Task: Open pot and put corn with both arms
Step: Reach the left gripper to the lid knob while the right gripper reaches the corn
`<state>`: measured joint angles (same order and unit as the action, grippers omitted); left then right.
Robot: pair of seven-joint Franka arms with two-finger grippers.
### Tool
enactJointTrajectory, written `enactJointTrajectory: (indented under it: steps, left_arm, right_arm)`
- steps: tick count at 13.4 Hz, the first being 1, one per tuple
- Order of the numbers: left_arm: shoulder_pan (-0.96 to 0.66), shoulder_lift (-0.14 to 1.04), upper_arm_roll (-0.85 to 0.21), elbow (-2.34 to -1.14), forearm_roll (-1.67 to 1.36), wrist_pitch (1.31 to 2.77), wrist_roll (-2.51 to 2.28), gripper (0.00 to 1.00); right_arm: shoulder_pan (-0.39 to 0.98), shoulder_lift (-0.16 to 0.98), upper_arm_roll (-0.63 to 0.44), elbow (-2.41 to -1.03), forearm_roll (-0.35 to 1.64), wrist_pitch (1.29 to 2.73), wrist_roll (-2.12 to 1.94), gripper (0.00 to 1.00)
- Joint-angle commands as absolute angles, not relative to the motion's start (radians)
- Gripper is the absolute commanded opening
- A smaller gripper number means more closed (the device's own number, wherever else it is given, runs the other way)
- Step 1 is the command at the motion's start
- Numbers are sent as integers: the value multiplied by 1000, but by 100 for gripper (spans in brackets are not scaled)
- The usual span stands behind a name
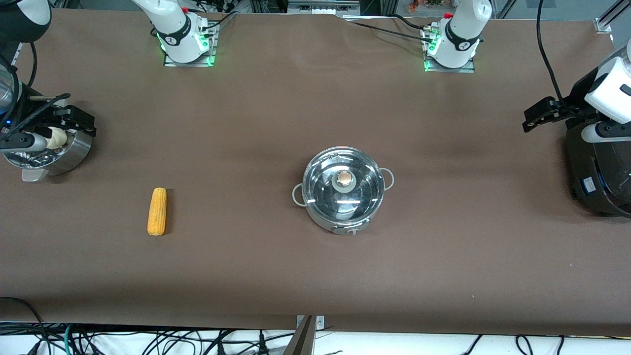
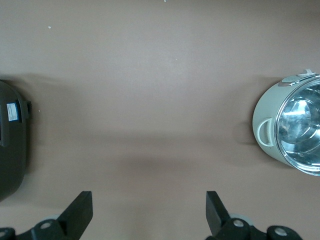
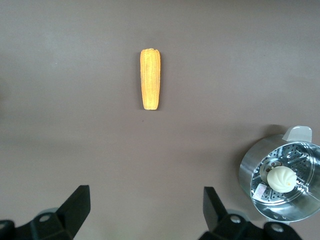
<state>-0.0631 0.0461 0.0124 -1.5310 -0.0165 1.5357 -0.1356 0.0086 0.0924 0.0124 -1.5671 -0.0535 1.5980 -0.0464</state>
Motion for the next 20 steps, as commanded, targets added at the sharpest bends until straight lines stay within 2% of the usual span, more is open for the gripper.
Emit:
enactJointTrajectory:
  steps: [1,4,9,14,17,20]
  left_arm:
    - [-67,57,14,-1523,-9,1545,-117,100]
    - [-77,156,11,-1523,29,1539,-118,100]
    - [-74,152,3,-1523,15,1513,-121,100]
    - [-100,163,-113,-1522,-17,1519,-285,100]
    - [-130,276,-182,-1404,-73,1523,-394,100]
    - [-228,408,-192,-1274,-106,1523,-559,100]
  right_arm:
    - [-6,120,20,-1537,-64,1594,-57,100]
    - [-2,147,20,-1537,-61,1621,-55,100]
    - [-5,241,20,-1537,-18,1669,-48,100]
    - [2,360,23,-1545,-18,1798,-48,100]
    - [6,442,28,-1558,-15,1874,-46,100]
    - [6,501,29,-1588,-15,1972,-48,100]
